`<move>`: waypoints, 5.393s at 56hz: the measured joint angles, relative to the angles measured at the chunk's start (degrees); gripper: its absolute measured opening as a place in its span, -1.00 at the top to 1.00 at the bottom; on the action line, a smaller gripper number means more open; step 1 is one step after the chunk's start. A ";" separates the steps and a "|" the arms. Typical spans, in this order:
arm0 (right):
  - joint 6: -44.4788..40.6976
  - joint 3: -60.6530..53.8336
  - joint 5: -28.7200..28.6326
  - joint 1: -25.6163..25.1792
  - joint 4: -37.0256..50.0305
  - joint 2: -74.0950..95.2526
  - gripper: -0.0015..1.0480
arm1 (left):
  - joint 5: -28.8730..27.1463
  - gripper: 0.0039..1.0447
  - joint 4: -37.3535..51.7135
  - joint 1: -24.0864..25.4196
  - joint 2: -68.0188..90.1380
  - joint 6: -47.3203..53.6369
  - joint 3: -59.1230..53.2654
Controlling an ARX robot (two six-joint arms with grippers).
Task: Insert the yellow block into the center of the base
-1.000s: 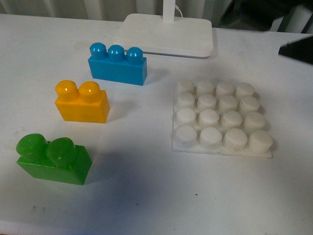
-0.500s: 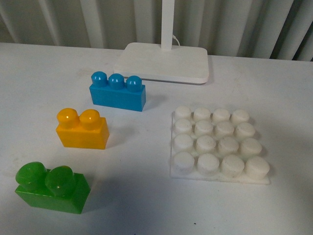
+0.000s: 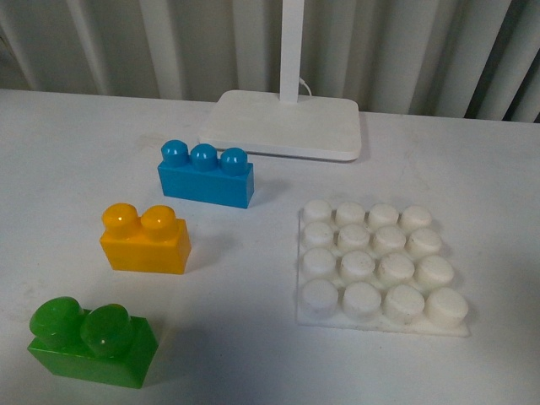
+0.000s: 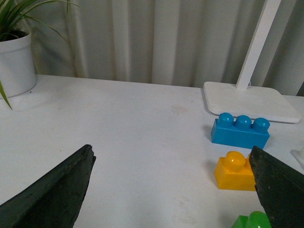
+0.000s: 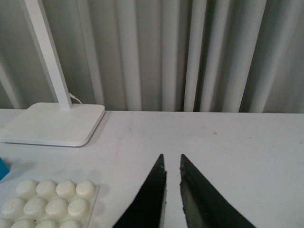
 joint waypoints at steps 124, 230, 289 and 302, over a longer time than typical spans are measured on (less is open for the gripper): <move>-0.13 -5.27 -6.23 -6.49 -20.04 -25.86 -0.83 | 26.18 -0.88 -17.59 -8.87 71.60 46.64 44.72; -0.13 -5.27 -6.25 -6.49 -20.04 -25.86 -0.83 | 18.86 0.40 -40.15 -22.73 101.90 72.08 76.37; -0.13 -5.27 -6.25 -6.49 -20.04 -25.86 -0.83 | 13.68 0.40 -45.24 -36.41 118.42 65.77 97.18; -0.13 -5.27 -6.25 -6.49 -20.04 -25.86 -0.83 | 13.03 0.40 -44.41 -36.50 119.69 65.77 97.22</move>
